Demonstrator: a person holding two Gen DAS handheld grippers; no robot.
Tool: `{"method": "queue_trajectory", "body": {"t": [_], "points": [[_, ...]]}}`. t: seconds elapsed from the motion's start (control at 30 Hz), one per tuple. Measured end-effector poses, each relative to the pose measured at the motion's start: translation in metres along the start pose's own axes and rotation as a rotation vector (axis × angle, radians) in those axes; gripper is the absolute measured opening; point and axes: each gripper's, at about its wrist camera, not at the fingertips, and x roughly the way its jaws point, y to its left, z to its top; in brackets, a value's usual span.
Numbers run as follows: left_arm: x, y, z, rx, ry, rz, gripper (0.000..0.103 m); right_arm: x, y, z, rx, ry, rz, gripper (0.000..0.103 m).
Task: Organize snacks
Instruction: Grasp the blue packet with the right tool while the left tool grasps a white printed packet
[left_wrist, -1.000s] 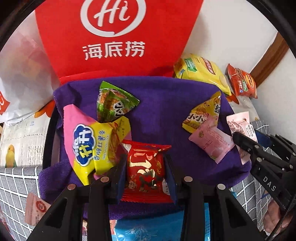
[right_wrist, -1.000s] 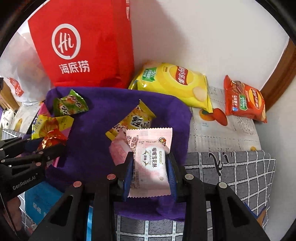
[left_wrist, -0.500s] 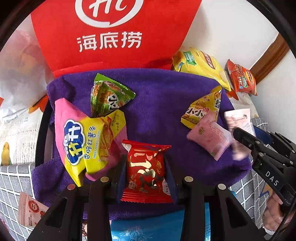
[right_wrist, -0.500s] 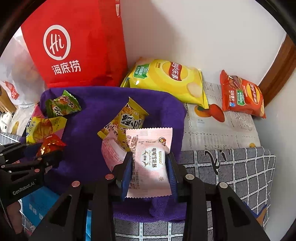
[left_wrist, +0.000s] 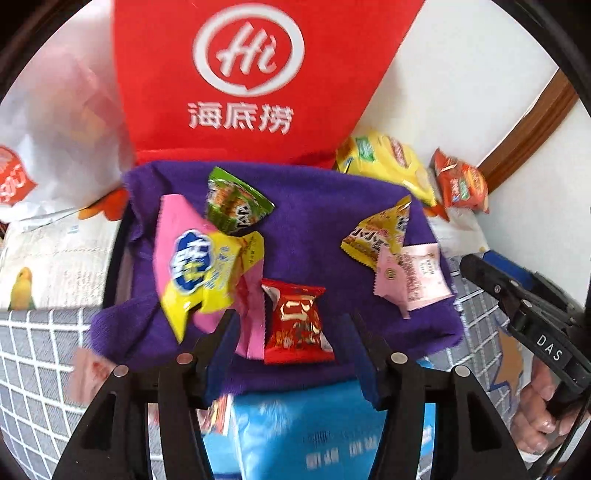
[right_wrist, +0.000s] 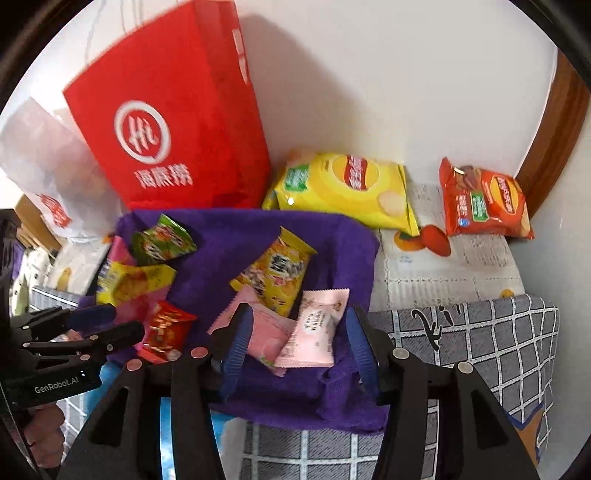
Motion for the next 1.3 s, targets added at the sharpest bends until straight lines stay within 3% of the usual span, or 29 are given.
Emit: {"method": "queue_trajectory", "body": {"t": [0.13,0.2,0.37,0.67,0.97,1.3], "points": [[-0.028,0.005,-0.013,0.011,-0.033,0.030,0.055,-0.026,0.006,-0.011,0.015,-0.061,0.064,0.053],[-0.041,0.009,-0.023,0.022,-0.050,0.054,0.055,-0.035,0.013,-0.017,-0.009,-0.083,0.052,0.053],[-0.065,0.025,-0.050,0.012,-0.080,0.096,0.055,-0.055,0.031,-0.046,-0.057,-0.069,0.043,0.052],[-0.077,0.054,-0.101,-0.016,-0.079,0.097,0.055,-0.073,0.038,-0.115,-0.014,-0.041,0.061,0.052],[-0.073,0.085,-0.146,-0.057,-0.049,0.101,0.055,-0.048,0.058,-0.173,-0.037,0.041,0.078,0.053],[-0.080,0.110,-0.178,-0.096,-0.047,0.099,0.055,-0.022,0.074,-0.185,-0.067,0.067,0.046,0.053]]}}
